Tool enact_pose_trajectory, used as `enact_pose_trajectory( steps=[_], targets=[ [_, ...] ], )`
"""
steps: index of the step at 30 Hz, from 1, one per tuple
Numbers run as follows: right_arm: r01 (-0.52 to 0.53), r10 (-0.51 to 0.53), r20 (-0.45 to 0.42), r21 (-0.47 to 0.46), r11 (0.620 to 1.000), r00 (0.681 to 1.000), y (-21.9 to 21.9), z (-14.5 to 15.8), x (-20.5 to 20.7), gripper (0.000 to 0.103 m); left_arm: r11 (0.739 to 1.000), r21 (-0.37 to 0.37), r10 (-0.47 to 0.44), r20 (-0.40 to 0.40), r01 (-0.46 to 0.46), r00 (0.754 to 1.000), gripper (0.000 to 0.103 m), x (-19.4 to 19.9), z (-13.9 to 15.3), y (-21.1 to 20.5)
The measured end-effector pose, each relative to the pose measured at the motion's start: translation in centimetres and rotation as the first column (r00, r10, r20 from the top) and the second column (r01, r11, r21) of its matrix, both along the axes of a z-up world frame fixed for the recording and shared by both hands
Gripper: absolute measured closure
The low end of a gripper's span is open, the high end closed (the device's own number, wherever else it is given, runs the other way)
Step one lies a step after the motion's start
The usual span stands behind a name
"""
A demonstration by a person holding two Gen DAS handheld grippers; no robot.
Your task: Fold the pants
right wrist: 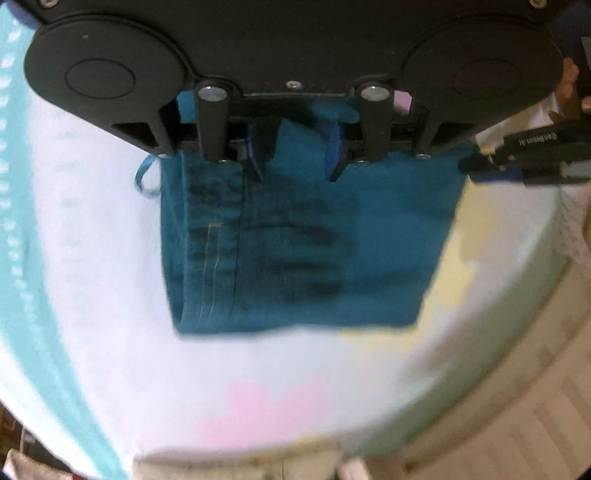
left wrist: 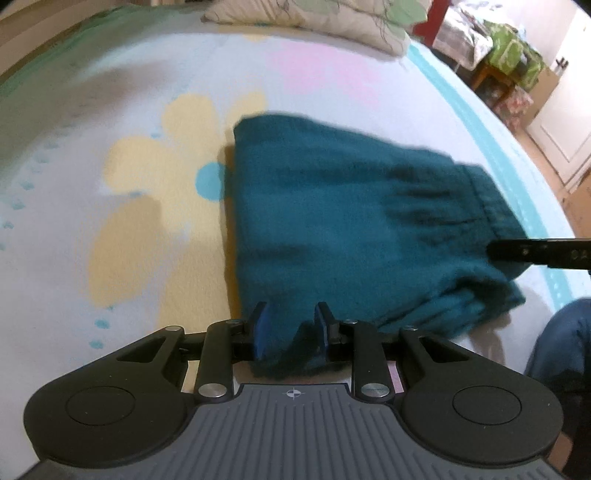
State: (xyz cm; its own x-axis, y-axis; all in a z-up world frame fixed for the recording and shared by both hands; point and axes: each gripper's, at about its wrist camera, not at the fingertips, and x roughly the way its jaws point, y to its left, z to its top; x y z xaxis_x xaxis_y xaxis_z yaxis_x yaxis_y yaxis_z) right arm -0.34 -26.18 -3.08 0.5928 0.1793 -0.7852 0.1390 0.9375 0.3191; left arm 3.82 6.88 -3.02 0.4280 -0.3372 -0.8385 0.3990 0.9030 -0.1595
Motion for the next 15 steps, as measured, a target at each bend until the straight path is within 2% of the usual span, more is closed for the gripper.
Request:
enact_pose_trajectory(
  steps=[3, 8, 15],
  targets=[
    [0.036, -0.036, 0.045, -0.007, 0.999, 0.998, -1.0, 0.6, 0.5, 0.052, 1.0, -0.005, 0.007, 0.019, -0.007, 1.0, 0.077, 1.1, 0.9, -0.3],
    [0.092, -0.091, 0.049, -0.006, 0.996, 0.995, -2.9, 0.4, 2.6, 0.052, 1.0, 0.011, -0.012, 0.047, 0.012, 0.999, 0.077, 3.8, 1.6, -2.1],
    [0.136, -0.135, 0.015, -0.132, 0.982, 0.991, -3.3, -2.6, 7.2, 0.052, 0.999, 0.021, -0.04, 0.063, 0.039, 0.997, 0.077, 8.3, 0.8, -5.2]
  ],
)
